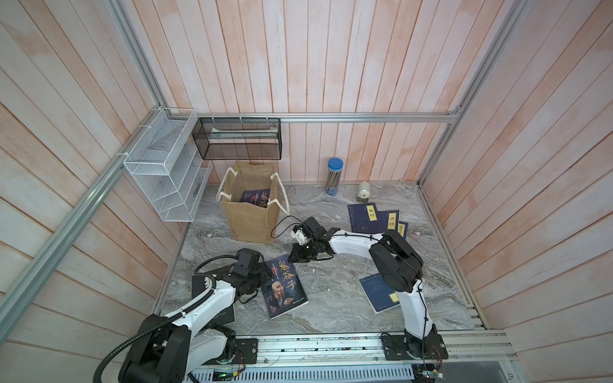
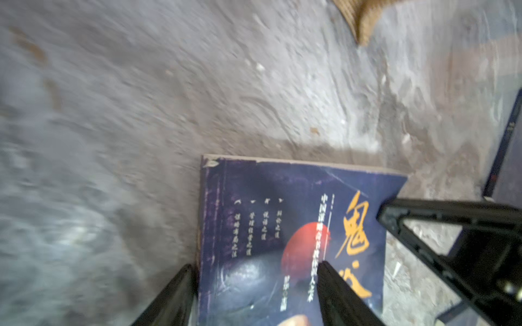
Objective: Put the books into the canvas bag
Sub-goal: Move the book to the center of the board.
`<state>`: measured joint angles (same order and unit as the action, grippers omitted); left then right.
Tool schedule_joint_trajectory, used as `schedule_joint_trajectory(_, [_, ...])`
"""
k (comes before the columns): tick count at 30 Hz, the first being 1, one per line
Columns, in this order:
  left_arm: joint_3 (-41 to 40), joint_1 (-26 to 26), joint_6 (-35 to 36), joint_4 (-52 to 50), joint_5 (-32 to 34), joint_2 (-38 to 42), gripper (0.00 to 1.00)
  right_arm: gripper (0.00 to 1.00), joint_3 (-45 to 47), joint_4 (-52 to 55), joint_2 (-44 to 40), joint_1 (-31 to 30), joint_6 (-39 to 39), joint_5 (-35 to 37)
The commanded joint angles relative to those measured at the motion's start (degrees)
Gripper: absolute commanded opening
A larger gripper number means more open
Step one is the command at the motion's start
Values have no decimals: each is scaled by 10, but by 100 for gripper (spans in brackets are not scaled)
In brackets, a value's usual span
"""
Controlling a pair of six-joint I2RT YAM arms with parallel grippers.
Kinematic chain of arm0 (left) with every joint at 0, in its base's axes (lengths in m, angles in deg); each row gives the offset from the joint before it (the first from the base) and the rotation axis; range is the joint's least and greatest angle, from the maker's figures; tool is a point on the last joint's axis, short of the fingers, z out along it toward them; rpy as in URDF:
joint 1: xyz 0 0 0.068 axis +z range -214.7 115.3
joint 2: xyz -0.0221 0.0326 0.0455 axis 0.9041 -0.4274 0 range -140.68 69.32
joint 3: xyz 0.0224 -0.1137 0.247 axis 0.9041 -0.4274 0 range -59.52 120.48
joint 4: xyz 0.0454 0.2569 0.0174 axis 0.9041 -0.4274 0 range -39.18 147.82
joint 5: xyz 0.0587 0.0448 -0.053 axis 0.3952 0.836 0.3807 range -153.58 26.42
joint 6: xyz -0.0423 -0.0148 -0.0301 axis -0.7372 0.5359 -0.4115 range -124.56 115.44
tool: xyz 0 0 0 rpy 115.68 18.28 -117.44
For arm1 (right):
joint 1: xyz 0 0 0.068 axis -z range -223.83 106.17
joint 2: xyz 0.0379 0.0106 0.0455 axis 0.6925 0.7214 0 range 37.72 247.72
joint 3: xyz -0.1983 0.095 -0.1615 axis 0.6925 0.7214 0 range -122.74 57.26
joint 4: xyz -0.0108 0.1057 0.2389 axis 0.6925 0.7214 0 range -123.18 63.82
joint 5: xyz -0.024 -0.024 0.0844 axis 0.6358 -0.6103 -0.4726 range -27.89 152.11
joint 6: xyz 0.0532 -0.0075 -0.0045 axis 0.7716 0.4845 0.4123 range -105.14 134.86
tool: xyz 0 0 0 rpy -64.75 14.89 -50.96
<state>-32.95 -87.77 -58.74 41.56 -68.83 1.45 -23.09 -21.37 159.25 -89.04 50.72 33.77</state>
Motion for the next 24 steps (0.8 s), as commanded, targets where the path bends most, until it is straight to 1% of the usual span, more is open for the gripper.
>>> schedule_joint_trajectory(1, [40, -32, -28, 42, -35, -47, 70, 17, 35, 0, -43, 19, -12, 16])
schedule_joint_trajectory(3, [63, -40, -10, 50, -41, -64, 71, 17, 61, 0, -68, 35, -16, 24])
schedule_joint_trajectory(5, [73, -42, 0, 47, -46, -68, 71, 21, 86, 0, -93, 45, -18, 29])
schedule_joint_trajectory(9, [65, -42, 12, 25, -44, -44, 71, 27, 133, 2, -141, 47, -13, 35])
schedule_joint_trajectory(12, [43, -42, 12, 9, -40, -19, 71, 29, 169, -12, -167, 39, 0, 32])
schedule_joint_trajectory(16, [8, -41, 0, 7, -52, 3, 71, 31, 189, -13, -170, 20, 2, 32])
schedule_joint_trajectory(18, [-8, -41, -7, 15, -73, 13, 71, 31, 195, -15, -161, 10, 3, 31])
schedule_joint_trajectory(22, [-28, -42, 2, 29, -115, 23, 70, 31, 204, -23, -147, -6, 7, 27])
schedule_joint_trajectory(24, [-35, -42, 3, 31, -128, 24, 70, 28, 209, -25, -143, -12, 8, 28])
